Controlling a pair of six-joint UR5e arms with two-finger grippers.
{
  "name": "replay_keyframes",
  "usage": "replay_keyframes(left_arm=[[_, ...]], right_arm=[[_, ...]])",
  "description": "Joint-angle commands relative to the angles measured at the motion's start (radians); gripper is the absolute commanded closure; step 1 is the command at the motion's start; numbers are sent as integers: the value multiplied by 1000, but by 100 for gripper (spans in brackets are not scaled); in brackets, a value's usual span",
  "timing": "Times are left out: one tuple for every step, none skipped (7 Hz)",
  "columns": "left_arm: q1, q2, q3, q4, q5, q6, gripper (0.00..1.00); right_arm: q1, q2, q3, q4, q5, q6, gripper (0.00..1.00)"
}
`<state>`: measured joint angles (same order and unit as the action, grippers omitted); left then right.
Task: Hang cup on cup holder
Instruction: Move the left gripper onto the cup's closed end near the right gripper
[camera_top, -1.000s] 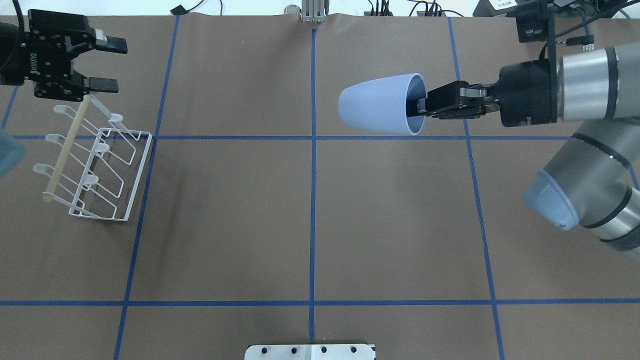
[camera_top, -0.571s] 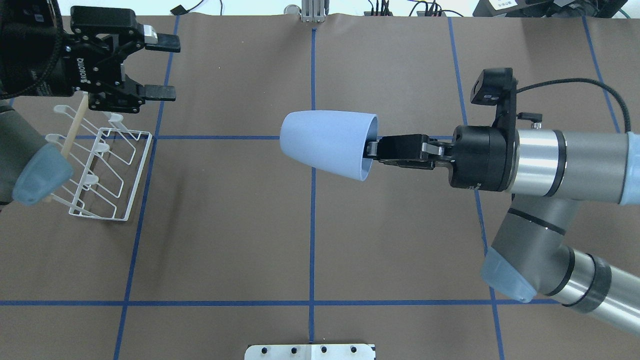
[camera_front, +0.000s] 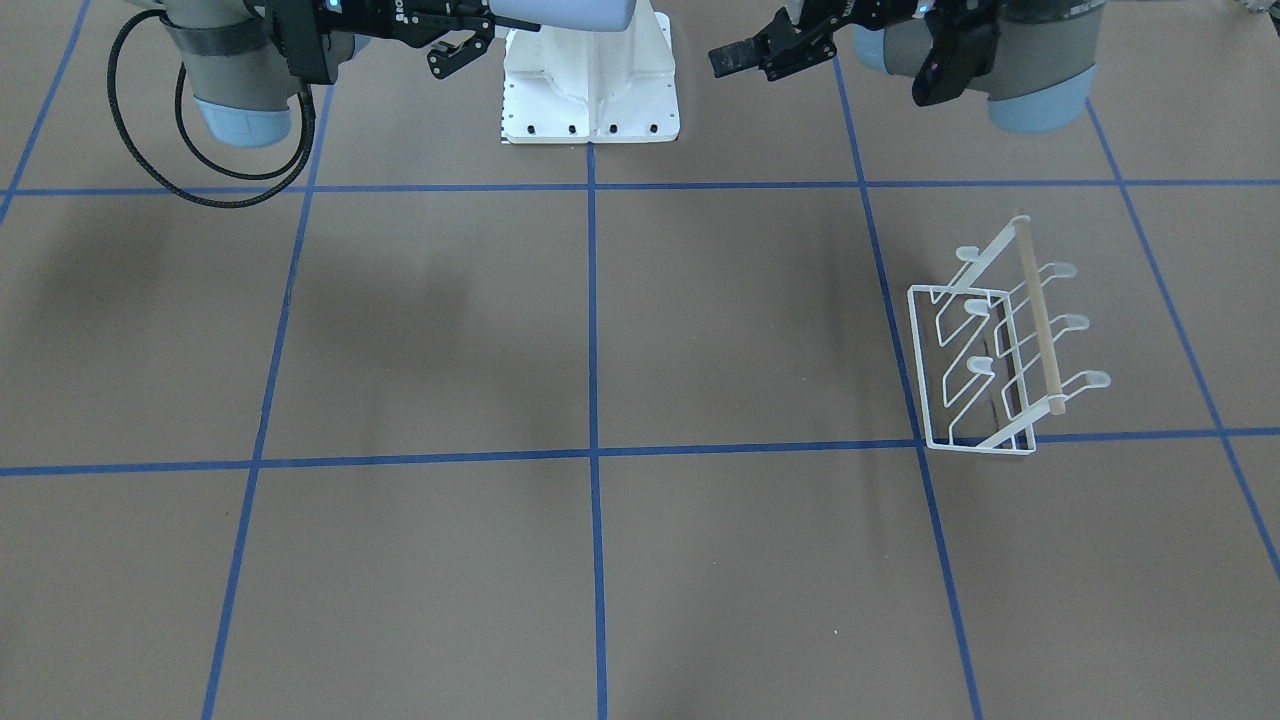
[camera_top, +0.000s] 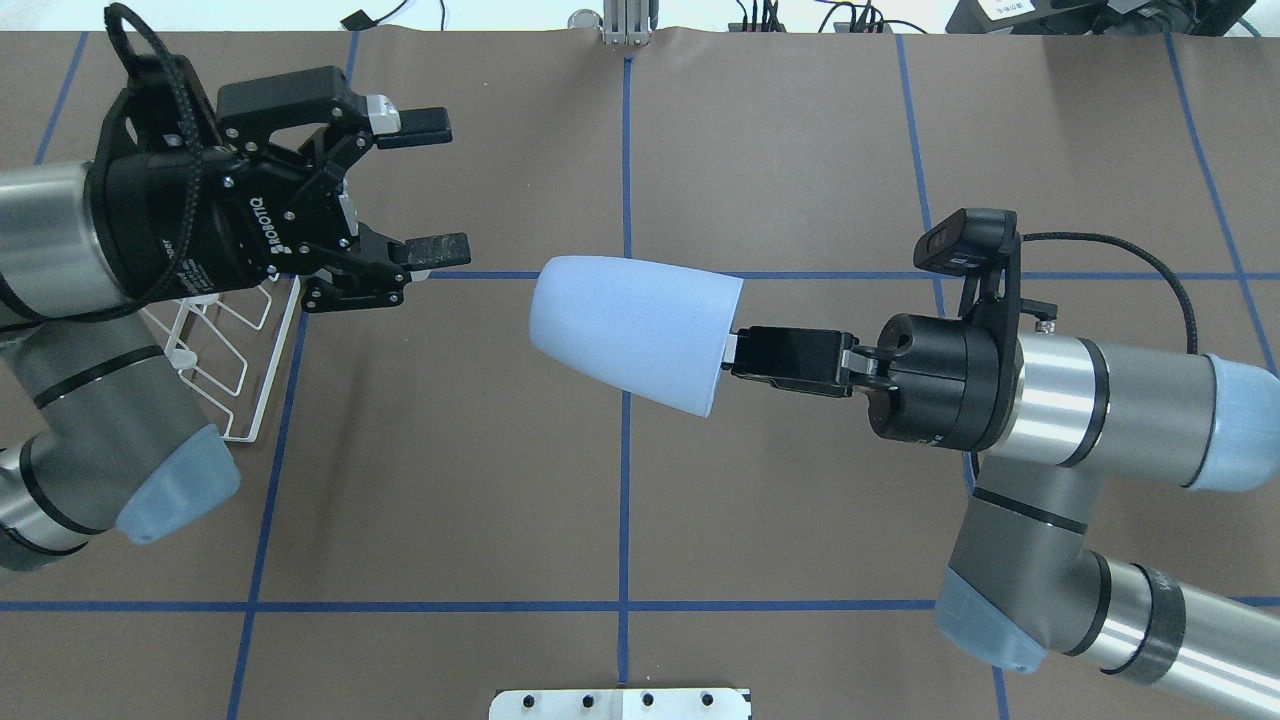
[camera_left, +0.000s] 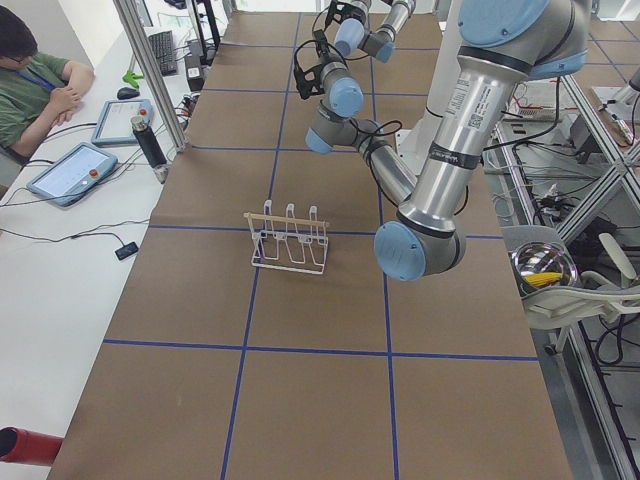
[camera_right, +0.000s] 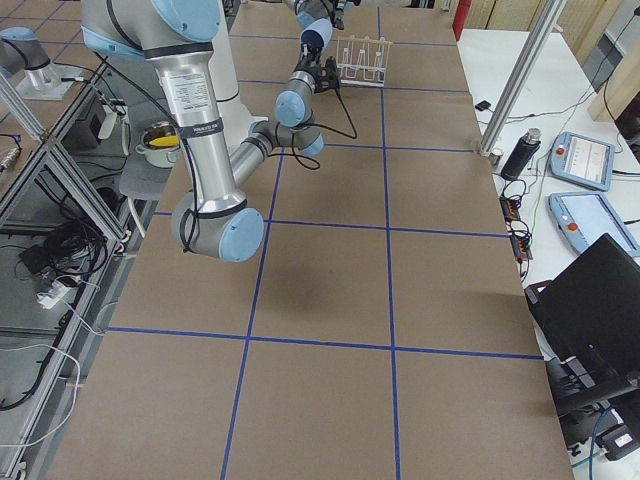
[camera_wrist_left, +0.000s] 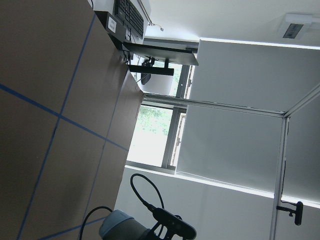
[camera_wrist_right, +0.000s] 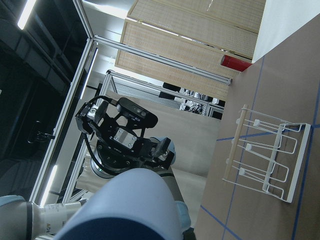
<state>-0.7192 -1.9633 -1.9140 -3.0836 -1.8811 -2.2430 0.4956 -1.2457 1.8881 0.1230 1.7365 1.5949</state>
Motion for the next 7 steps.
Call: replay_keyframes(left_arm=[[38, -8, 1, -4, 13, -6, 2], [67, -14, 3, -4, 13, -4, 2], [72, -26, 0, -4, 13, -6, 2], [75, -28, -3, -3, 13, -7, 2], [83, -29, -5, -4, 13, -7, 2], [95, -29, -5, -3, 13, -6, 2], [115, -29, -2, 0, 14, -4, 2]], right_arm=[[-3, 26, -3, 21, -23, -1, 100], [-3, 26, -6, 21, -37, -1, 100], [-3, 26, -23, 24, -37, -3, 100], [-8, 26, -35, 26, -37, -4, 100], [-11, 26, -37, 26, -37, -4, 100], [-15, 26, -37, 26, -37, -4, 100], [-17, 26, -37, 26, -37, -3, 100]])
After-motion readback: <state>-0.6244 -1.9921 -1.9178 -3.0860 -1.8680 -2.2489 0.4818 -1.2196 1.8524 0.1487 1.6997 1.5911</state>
